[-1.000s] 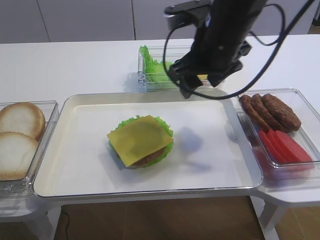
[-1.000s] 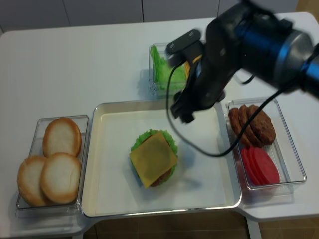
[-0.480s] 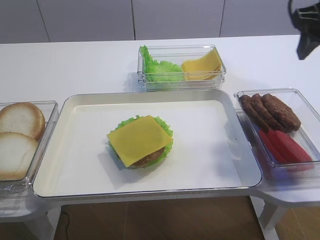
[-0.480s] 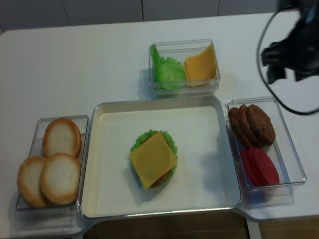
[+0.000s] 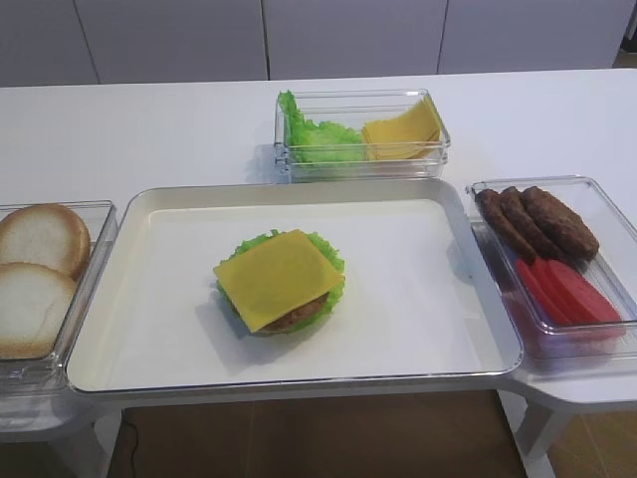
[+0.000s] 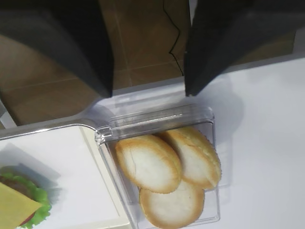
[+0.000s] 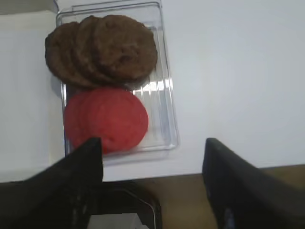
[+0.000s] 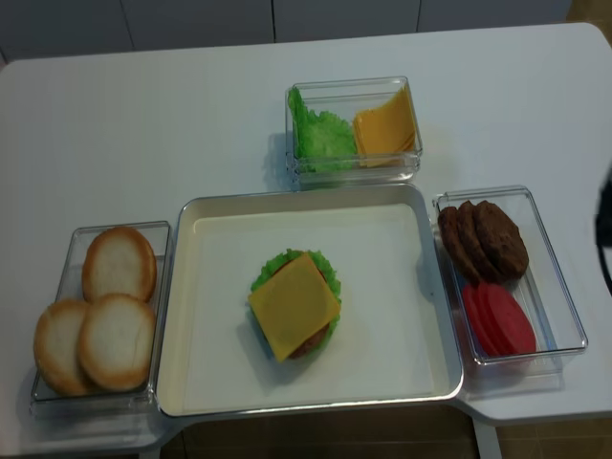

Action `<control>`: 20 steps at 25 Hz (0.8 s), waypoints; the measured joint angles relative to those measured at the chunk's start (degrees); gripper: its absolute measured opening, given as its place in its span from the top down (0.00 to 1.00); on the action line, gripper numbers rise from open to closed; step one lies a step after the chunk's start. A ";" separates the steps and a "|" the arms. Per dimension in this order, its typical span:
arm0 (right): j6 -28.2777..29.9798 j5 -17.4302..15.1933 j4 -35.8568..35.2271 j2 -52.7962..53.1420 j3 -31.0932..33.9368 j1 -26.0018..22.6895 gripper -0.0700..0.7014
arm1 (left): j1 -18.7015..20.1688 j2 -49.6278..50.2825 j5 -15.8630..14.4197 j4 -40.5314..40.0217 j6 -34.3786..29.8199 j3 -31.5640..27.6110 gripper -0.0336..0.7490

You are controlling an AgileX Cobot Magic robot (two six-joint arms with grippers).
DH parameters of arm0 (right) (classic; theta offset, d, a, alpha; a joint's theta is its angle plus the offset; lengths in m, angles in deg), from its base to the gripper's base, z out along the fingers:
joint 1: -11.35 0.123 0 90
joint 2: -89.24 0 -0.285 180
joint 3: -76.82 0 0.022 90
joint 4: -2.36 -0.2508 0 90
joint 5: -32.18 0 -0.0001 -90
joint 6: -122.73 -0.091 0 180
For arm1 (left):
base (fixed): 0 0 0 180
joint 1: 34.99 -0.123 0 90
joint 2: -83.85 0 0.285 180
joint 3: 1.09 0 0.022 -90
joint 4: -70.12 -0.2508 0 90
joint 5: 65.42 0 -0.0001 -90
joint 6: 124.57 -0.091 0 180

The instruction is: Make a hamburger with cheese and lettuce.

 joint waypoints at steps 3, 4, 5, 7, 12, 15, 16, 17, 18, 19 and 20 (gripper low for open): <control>-0.36 -2.69 -0.03 9.40 3.57 0.00 0.27 | 0.00 0.00 0.00 0.00 0.00 0.00 0.50; -0.41 -3.39 0.07 12.81 4.39 0.00 0.27 | 0.00 0.00 0.00 0.00 0.00 0.00 0.50; -0.50 -4.01 0.11 15.69 5.30 0.00 0.27 | 0.00 0.00 0.00 0.00 0.00 0.00 0.50; -0.50 -5.08 0.11 22.76 7.06 0.00 0.27 | 0.00 0.00 0.00 0.00 0.00 0.00 0.50; -0.50 -6.13 0.47 37.56 9.63 0.00 0.27 | 0.00 0.00 0.00 0.00 0.00 0.00 0.50; -0.50 -6.29 0.57 45.32 11.33 0.00 0.27 | 0.00 0.00 0.00 0.00 0.00 0.00 0.50; -0.50 -6.38 0.66 47.21 12.01 0.00 0.28 | 0.00 0.00 0.00 0.00 0.00 0.00 0.50; -0.50 -6.52 0.66 49.32 12.74 -0.09 0.28 | 0.00 0.00 0.00 0.00 0.00 0.00 0.50; -0.50 -6.59 0.66 51.28 13.35 -0.09 0.28 | 0.00 0.00 0.00 0.00 0.00 0.00 0.50; -0.50 -6.59 0.66 52.77 14.16 -0.09 0.28 | 0.00 0.00 0.00 0.00 0.00 0.00 0.50; -0.50 -6.64 0.66 54.49 15.05 -0.09 0.28 | 0.00 0.00 0.00 0.00 0.00 0.00 0.50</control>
